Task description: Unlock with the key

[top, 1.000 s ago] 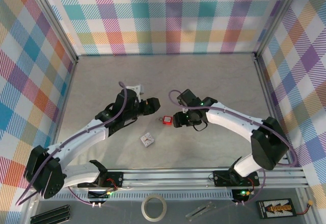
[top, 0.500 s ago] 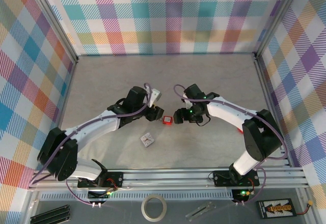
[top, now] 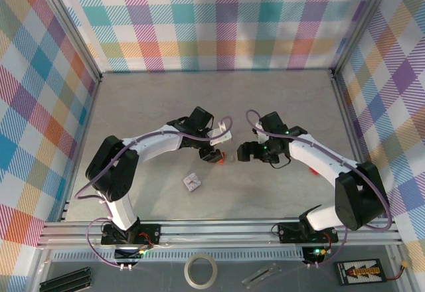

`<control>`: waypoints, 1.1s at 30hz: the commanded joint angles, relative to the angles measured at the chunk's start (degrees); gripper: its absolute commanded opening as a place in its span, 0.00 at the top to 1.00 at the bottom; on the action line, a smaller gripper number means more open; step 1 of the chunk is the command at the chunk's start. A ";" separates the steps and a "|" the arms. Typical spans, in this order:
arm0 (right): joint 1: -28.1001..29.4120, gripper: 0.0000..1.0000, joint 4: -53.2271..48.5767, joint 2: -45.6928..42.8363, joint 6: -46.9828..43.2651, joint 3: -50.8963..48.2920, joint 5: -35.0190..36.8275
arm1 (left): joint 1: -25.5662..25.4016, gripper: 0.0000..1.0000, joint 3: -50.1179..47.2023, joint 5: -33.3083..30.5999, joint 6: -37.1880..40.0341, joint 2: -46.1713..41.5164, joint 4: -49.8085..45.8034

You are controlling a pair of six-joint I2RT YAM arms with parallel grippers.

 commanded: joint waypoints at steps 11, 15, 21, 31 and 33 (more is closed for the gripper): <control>-2.66 0.06 0.71 -5.90 -0.16 -3.92 -4.56 | -2.21 0.33 -0.10 -5.39 12.33 6.61 0.87; -2.66 0.06 1.25 -7.22 0.26 -5.54 -4.65 | -2.44 0.31 1.16 -5.06 13.39 7.84 0.92; -2.75 0.06 1.83 -8.22 0.70 -7.33 -4.65 | -3.07 0.29 1.03 -6.14 14.42 7.01 3.21; -2.79 0.06 2.14 -9.30 0.73 -8.36 -4.30 | -3.30 0.24 1.71 -6.96 16.96 3.98 0.51; -2.80 0.06 2.16 -9.12 0.58 -8.46 -4.29 | -3.35 0.24 3.10 -6.99 17.92 5.82 -2.14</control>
